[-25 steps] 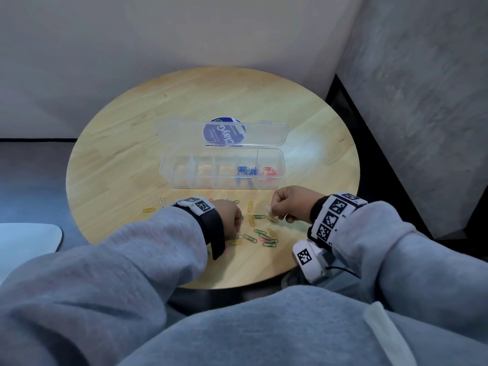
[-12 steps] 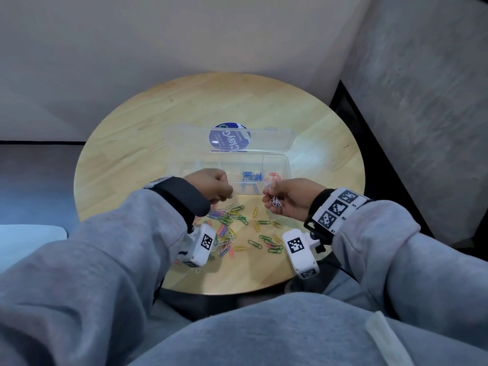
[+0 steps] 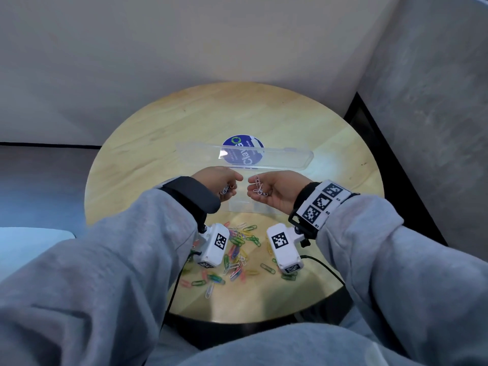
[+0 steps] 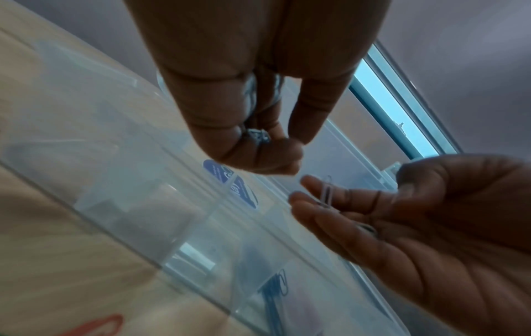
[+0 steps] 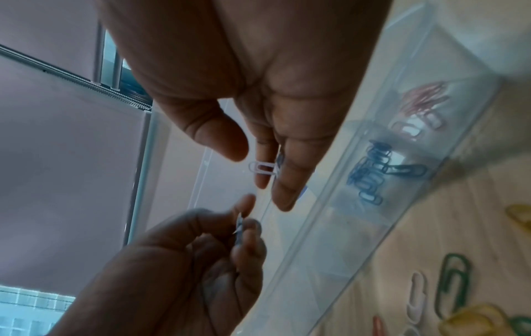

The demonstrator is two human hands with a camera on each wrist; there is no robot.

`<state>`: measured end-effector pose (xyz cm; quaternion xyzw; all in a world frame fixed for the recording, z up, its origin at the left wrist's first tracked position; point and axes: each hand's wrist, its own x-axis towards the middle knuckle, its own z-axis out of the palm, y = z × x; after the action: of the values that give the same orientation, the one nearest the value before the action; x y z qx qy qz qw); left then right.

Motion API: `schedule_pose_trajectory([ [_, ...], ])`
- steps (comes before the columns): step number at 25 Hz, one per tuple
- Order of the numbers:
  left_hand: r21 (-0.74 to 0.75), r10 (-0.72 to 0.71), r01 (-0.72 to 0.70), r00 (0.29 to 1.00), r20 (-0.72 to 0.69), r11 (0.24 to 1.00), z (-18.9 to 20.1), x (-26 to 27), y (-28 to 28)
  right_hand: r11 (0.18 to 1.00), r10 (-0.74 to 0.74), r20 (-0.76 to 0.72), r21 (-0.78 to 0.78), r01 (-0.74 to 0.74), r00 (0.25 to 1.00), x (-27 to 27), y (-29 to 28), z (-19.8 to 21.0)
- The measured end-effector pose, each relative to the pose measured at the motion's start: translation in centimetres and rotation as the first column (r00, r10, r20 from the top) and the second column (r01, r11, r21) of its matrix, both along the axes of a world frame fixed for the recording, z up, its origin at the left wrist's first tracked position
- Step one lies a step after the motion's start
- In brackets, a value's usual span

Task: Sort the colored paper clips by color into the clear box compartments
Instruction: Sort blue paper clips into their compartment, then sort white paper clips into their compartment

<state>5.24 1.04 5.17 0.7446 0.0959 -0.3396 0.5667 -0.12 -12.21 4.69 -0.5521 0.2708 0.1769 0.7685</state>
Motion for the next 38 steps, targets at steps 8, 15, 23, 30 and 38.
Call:
schedule_pose_trajectory([
  [8,-0.092,0.006,0.003,0.995,0.098,0.996,-1.4,0.6,-0.7,0.999,-0.032,0.027,-0.009,0.032,0.999,0.7,0.7,0.0],
  [15,0.225,-0.386,0.322,0.845,0.369,0.92,-1.3,-2.0,0.0,0.923,0.199,0.068,-0.348,-0.164,0.978,-2.7,-1.1,0.8],
  [23,0.808,-0.879,0.482,0.467,0.091,0.34,-3.8,-5.6,-0.9,0.376,0.476,-0.332,-0.76,-0.53,0.814,-7.5,-3.4,-1.9],
  [30,0.84,-0.94,0.507,0.342,0.01,0.194,-5.5,-5.5,-2.0,0.094,0.527,-0.455,-0.808,-0.581,0.718,-8.2,-2.9,-4.6],
  [38,0.831,-0.932,0.511,0.362,0.024,0.22,-6.6,-5.4,-2.4,-0.059,0.615,-0.477,-0.821,-0.567,0.627,-7.7,-1.5,-5.7],
])
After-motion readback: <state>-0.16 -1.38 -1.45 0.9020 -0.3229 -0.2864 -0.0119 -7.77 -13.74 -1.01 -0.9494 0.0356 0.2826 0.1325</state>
